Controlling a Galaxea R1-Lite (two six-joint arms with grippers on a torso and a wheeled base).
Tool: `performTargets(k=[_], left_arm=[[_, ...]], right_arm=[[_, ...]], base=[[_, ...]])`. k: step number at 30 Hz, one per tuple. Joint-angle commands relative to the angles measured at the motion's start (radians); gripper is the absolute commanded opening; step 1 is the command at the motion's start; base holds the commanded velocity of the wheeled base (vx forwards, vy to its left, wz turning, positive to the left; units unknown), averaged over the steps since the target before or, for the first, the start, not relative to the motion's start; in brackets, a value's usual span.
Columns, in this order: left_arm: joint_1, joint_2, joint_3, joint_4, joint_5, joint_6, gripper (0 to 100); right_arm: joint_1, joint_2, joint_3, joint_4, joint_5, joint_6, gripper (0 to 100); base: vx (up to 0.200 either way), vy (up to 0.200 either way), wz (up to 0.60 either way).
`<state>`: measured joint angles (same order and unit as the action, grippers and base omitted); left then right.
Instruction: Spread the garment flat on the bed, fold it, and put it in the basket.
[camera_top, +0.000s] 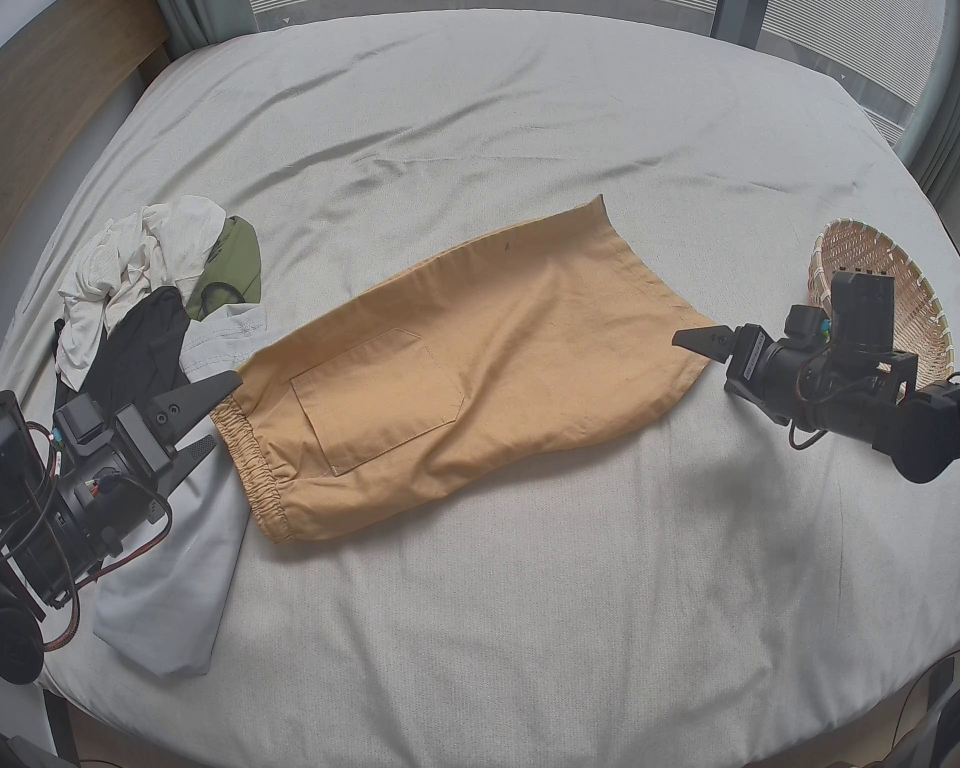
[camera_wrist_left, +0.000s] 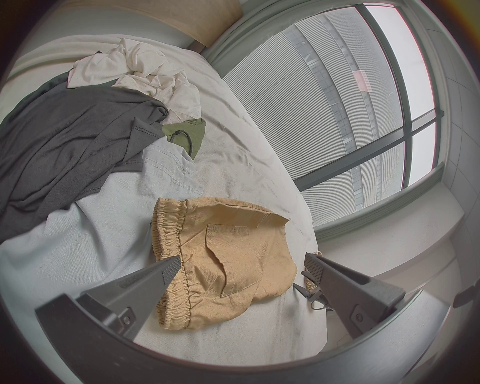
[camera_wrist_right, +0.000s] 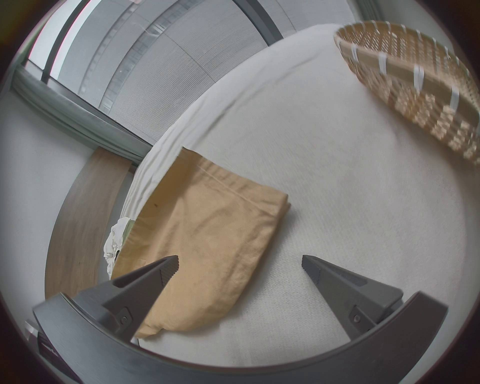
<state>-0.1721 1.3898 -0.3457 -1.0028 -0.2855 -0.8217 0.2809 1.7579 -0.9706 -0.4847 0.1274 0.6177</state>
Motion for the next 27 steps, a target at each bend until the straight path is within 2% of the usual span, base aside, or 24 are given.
performTargets(k=[1,5,14,19,27], left_arm=[[0.000,0.000,-0.002,0.000,0.000,-0.001,100],[0.000,0.000,-0.004,0.000,0.002,-0.001,100],[0.005,0.000,-0.004,0.000,0.003,-0.001,100],[0.006,0.000,-0.002,0.000,0.003,0.001,100],[0.006,0.002,-0.001,0.000,0.003,0.001,100]], right_arm=[[0.004,0.083,-0.008,-0.054,0.001,0.034,100],[0.037,0.149,-0.014,-0.184,0.003,0.082,100],[0.095,0.199,-0.108,-0.227,0.003,0.140,100],[0.084,0.247,-0.145,-0.318,-0.003,0.139,100],[0.078,0.261,-0.152,-0.359,-0.005,0.139,100]], base=[[0.000,0.000,0.00],[0.000,0.000,0.00],[0.000,0.000,0.00],[0.000,0.000,0.00],[0.000,0.000,0.00]])
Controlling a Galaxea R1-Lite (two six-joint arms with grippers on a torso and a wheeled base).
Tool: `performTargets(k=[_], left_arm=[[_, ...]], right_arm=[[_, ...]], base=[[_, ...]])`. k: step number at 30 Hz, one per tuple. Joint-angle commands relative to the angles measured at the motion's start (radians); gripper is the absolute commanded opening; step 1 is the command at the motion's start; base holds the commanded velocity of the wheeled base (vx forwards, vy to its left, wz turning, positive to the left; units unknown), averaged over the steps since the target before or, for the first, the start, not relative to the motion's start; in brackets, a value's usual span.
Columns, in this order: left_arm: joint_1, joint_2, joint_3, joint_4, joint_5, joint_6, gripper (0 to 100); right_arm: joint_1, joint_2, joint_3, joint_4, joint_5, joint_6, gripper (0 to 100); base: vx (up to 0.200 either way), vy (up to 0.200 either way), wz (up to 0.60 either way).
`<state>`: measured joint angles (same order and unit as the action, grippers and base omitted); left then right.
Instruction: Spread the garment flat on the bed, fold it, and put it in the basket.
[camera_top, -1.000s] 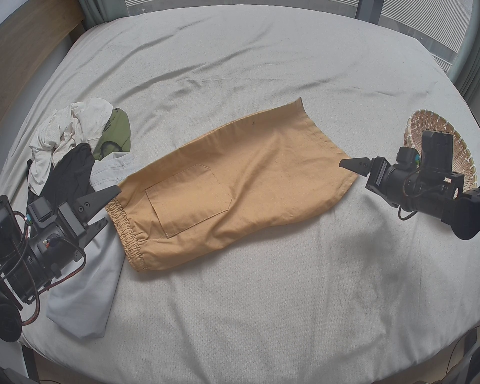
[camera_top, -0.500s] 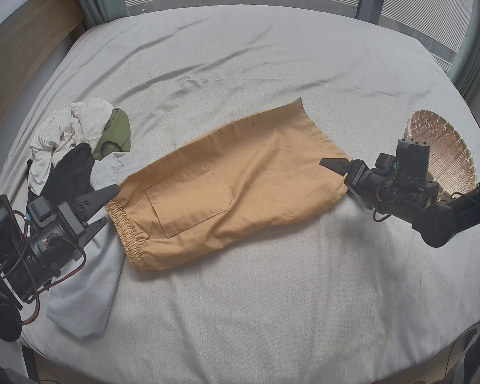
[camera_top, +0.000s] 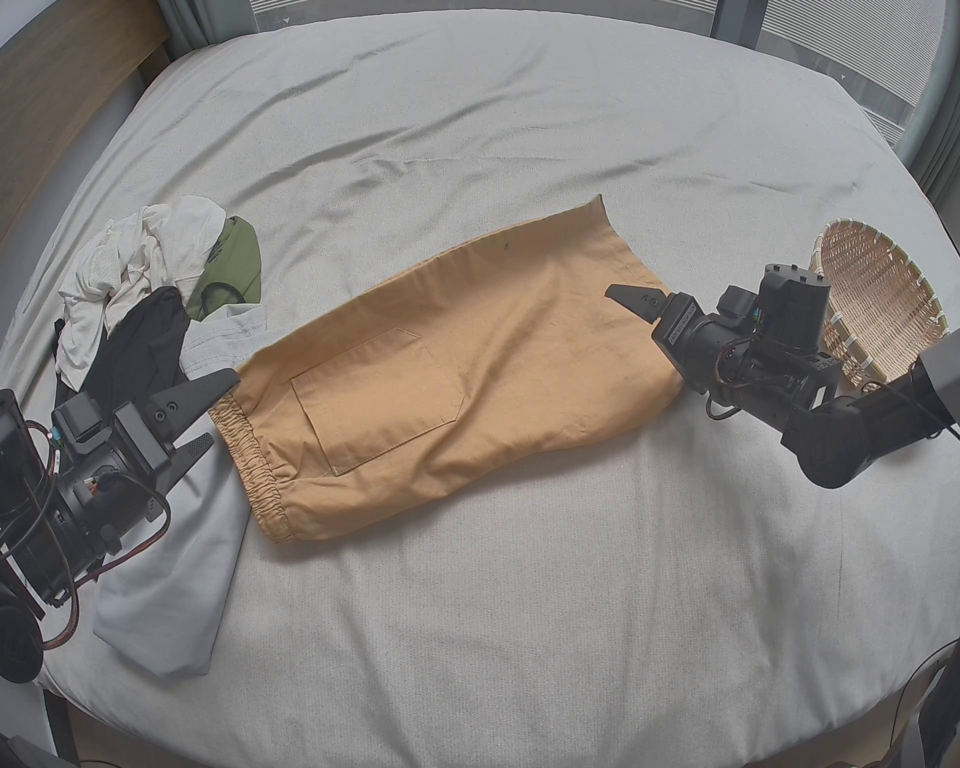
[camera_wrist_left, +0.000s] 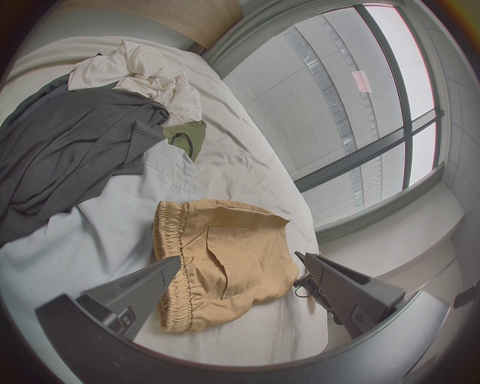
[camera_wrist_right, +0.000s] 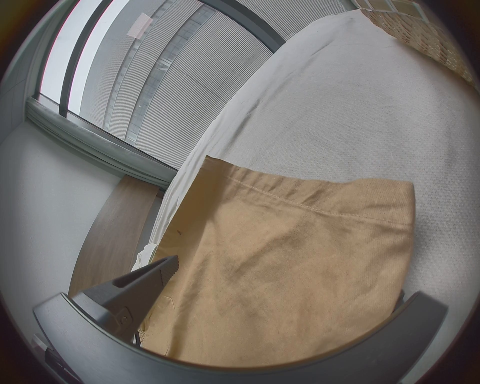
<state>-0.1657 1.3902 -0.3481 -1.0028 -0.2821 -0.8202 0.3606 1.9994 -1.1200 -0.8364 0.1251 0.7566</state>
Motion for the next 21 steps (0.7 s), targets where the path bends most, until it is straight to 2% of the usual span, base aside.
performTargets(k=[1,5,6,9,17,21], left_arm=[[-0.001,0.003,0.003,0.000,0.000,0.000,100],[-0.005,0.007,0.023,0.001,0.000,0.004,100],[-0.006,0.007,0.034,0.001,0.000,0.006,100],[-0.006,0.009,0.049,0.001,0.000,0.006,100],[-0.003,0.004,0.052,0.000,-0.002,0.004,100],[-0.006,0.007,0.064,0.001,-0.002,0.003,100]], right_arm=[[-0.002,0.019,-0.003,-0.013,-0.002,0.000,100],[0.000,0.027,0.000,-0.046,-0.004,0.001,100],[0.001,0.032,0.003,-0.059,-0.009,0.000,0],[0.004,0.041,0.006,-0.086,-0.045,-0.003,0],[0.000,-0.010,0.071,-0.087,-0.048,-0.016,0],[-0.003,-0.111,0.166,-0.079,-0.047,-0.079,0]], base=[[0.000,0.000,0.00],[0.000,0.000,0.00],[0.000,0.000,0.00],[0.000,0.000,0.00],[0.000,0.000,0.00],[0.000,0.000,0.00]])
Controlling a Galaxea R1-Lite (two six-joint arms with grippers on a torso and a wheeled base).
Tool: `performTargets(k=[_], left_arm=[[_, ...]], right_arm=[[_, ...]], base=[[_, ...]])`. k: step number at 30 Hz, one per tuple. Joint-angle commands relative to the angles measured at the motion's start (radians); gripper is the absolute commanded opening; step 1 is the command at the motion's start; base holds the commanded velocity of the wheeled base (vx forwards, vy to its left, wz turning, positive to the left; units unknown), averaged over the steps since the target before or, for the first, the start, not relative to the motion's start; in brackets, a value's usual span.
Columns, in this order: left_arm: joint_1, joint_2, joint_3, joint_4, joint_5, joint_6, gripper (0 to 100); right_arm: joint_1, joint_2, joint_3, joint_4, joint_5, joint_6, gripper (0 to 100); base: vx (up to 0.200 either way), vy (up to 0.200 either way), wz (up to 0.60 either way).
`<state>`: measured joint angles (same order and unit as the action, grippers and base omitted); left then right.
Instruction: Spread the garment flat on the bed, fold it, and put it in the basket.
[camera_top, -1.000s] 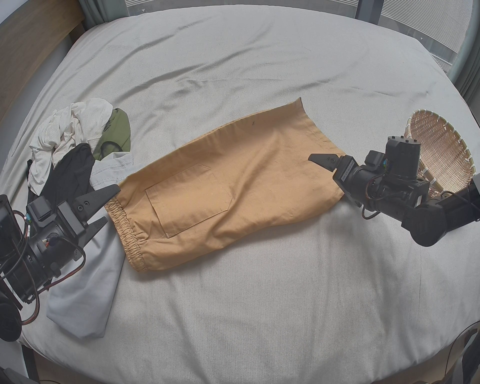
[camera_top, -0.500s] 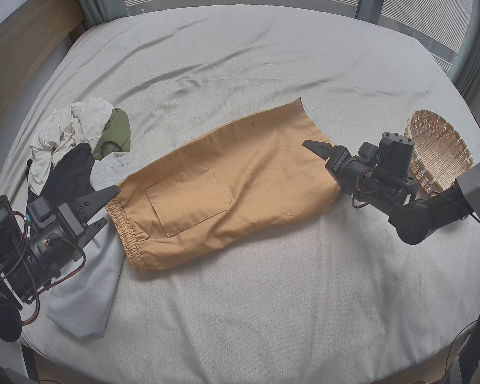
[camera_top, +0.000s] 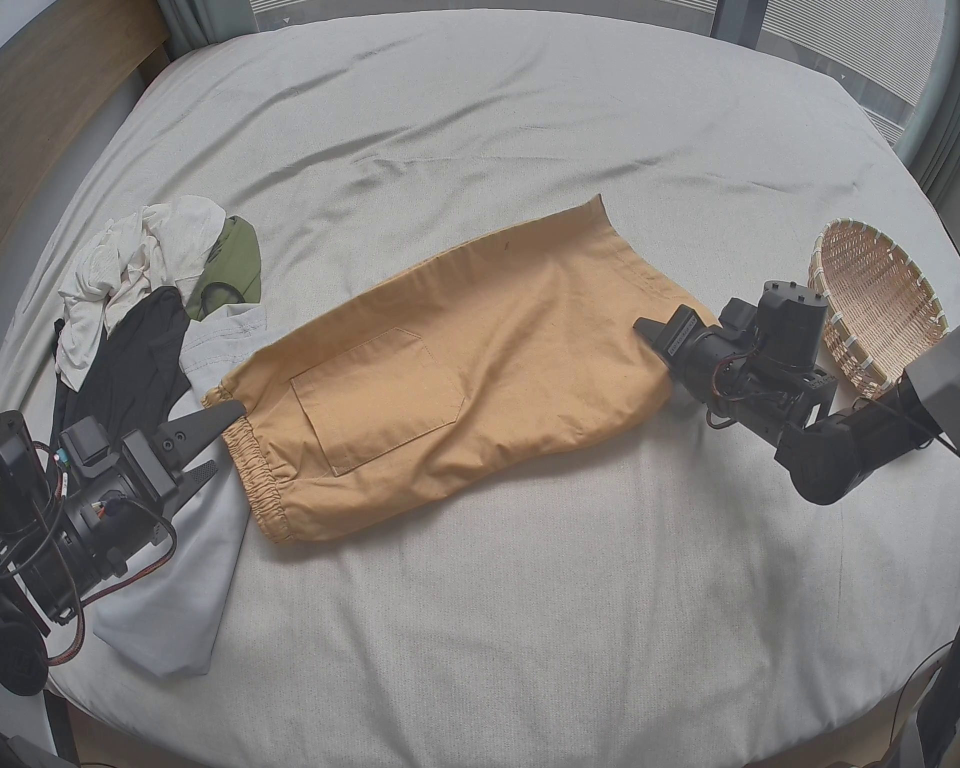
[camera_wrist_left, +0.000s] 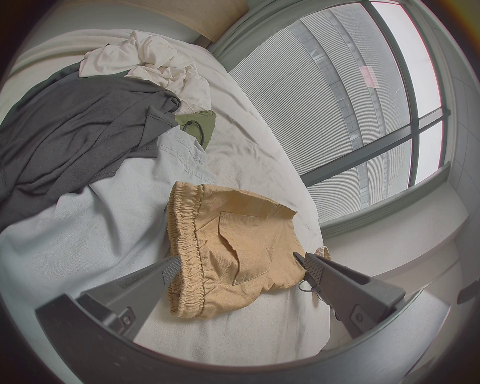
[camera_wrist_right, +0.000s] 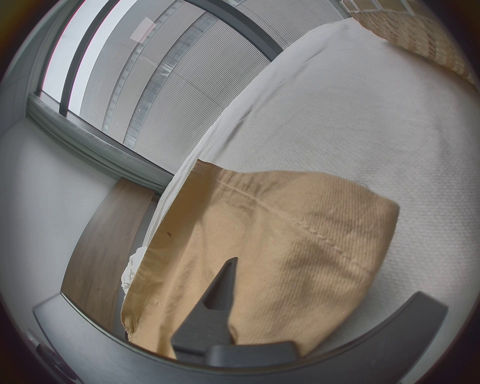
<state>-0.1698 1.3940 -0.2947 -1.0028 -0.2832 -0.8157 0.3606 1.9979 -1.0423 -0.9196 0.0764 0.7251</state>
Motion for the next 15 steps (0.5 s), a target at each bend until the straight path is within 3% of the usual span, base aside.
performTargets(k=[1,15], left_arm=[[-0.002,0.005,0.014,0.001,-0.001,-0.003,100],[-0.060,0.022,0.060,0.003,-0.011,-0.003,100]], right_arm=[[-0.005,-0.123,0.102,0.004,0.003,-0.058,0],[-0.035,-0.410,0.450,0.057,0.006,-0.202,0]], base=[[0.000,0.000,0.00],[0.000,0.000,0.00]])
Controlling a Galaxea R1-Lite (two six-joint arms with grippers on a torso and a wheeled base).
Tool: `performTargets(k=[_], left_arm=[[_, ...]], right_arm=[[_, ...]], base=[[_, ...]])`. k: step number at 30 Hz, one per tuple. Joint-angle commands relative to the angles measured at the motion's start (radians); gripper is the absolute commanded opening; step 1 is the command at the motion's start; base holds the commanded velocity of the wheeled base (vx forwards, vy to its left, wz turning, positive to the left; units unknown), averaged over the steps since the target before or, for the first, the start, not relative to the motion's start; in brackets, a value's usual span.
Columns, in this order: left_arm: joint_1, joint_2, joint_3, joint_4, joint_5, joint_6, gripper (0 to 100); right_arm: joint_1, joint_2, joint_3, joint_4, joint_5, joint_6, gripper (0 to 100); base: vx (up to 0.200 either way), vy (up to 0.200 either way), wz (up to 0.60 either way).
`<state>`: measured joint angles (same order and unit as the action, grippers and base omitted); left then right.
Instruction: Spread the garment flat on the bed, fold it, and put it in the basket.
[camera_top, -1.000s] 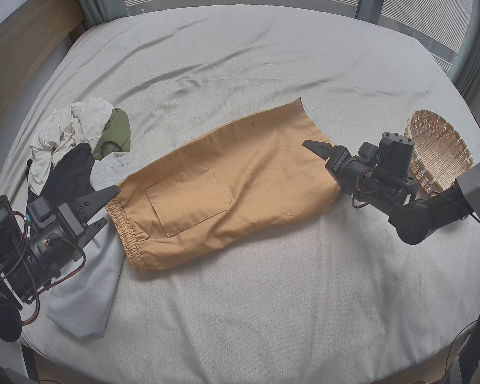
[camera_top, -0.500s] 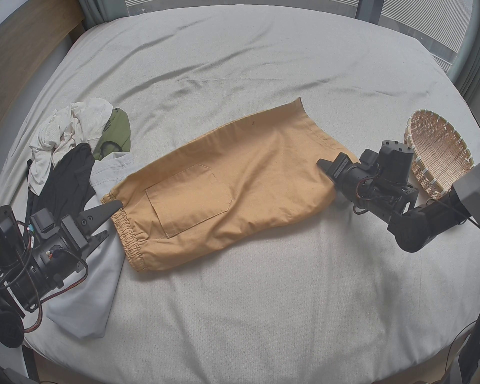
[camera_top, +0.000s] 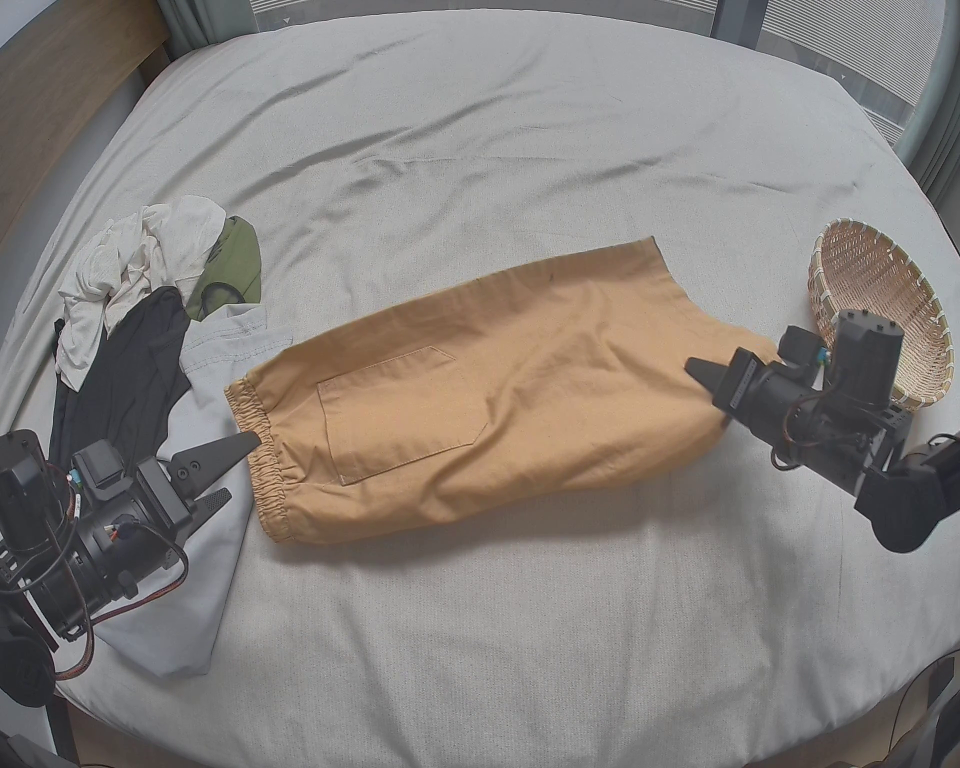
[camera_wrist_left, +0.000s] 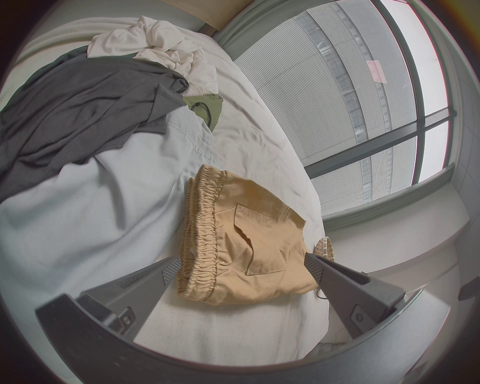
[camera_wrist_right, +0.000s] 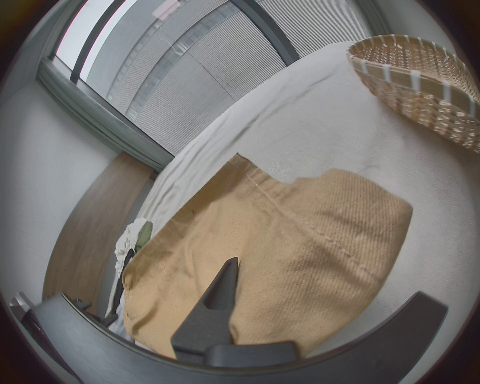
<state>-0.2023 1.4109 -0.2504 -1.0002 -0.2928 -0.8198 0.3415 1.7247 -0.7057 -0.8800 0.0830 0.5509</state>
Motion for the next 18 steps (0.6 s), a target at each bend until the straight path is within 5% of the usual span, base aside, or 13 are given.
performTargets(k=[1,18], left_arm=[[-0.035,0.007,0.019,0.000,-0.002,0.001,100],[-0.118,0.073,0.003,-0.001,0.003,0.025,100]], right_arm=[[-0.019,-0.158,0.141,0.018,0.000,-0.029,0],[-0.124,-0.283,0.393,0.067,0.058,-0.109,0]], base=[[0.000,0.000,0.00],[0.000,0.000,0.00]])
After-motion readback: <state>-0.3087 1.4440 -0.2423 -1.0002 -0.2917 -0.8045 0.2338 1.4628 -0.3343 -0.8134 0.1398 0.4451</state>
